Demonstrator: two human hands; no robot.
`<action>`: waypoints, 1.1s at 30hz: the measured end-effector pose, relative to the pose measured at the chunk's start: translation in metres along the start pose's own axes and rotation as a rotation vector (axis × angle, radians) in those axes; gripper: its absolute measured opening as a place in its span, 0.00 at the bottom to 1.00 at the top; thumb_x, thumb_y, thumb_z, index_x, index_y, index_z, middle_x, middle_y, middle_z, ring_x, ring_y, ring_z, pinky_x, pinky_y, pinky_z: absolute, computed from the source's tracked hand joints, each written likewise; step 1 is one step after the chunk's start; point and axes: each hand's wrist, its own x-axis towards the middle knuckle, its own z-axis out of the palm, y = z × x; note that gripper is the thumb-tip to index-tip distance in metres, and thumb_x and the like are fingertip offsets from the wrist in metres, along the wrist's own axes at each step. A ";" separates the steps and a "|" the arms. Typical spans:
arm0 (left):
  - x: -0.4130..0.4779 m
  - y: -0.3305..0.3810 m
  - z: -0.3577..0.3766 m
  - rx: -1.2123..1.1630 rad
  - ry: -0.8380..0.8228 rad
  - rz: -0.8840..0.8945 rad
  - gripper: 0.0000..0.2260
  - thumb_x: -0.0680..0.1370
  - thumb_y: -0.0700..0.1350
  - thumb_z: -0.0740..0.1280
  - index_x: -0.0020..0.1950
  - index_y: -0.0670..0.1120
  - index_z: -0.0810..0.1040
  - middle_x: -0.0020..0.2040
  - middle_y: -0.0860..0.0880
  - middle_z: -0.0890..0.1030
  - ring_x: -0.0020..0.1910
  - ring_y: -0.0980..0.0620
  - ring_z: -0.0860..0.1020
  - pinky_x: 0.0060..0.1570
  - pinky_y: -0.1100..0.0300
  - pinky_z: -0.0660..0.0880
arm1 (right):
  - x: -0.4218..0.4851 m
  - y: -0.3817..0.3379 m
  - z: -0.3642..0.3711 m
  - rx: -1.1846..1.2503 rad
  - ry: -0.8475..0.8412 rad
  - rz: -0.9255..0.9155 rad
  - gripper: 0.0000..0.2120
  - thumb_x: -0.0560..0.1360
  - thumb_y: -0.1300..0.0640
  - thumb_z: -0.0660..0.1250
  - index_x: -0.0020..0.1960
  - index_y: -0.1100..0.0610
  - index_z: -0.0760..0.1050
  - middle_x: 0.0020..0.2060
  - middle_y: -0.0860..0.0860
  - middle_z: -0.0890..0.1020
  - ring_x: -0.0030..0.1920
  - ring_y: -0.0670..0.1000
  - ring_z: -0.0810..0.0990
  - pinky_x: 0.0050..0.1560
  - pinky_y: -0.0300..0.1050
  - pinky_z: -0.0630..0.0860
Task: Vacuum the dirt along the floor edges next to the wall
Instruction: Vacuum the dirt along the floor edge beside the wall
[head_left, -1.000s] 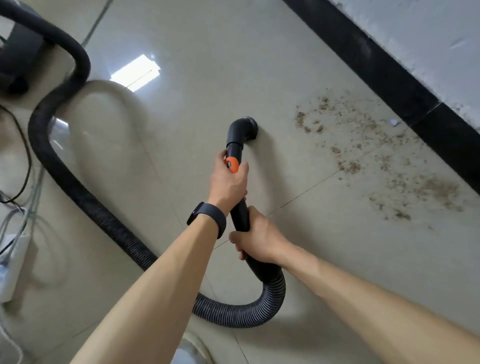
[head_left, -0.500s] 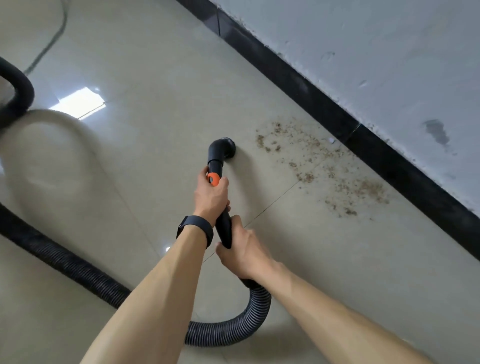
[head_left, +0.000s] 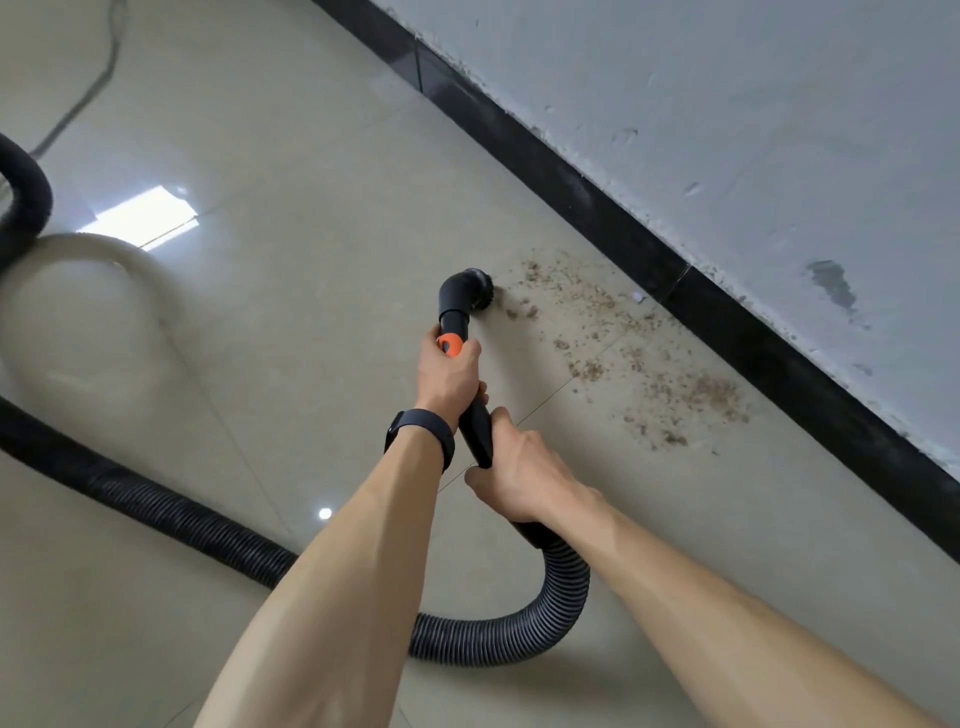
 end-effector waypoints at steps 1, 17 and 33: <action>0.003 0.001 0.005 0.005 0.001 -0.002 0.17 0.79 0.42 0.62 0.67 0.52 0.66 0.45 0.46 0.72 0.27 0.49 0.72 0.26 0.60 0.74 | 0.003 0.003 -0.004 0.000 0.005 0.000 0.14 0.77 0.55 0.66 0.56 0.56 0.62 0.45 0.55 0.73 0.45 0.61 0.75 0.41 0.49 0.70; 0.035 0.018 0.059 0.071 -0.037 0.034 0.24 0.78 0.44 0.63 0.74 0.51 0.63 0.47 0.46 0.75 0.30 0.48 0.74 0.29 0.59 0.76 | 0.035 0.033 -0.042 0.028 0.052 0.012 0.15 0.77 0.53 0.67 0.56 0.55 0.63 0.40 0.52 0.73 0.45 0.60 0.79 0.40 0.50 0.74; 0.044 0.024 0.120 0.133 -0.144 0.060 0.21 0.79 0.44 0.62 0.72 0.49 0.64 0.42 0.46 0.74 0.26 0.48 0.73 0.26 0.59 0.75 | 0.045 0.073 -0.068 0.073 0.123 0.102 0.17 0.77 0.53 0.68 0.60 0.56 0.64 0.49 0.57 0.79 0.49 0.61 0.81 0.40 0.49 0.74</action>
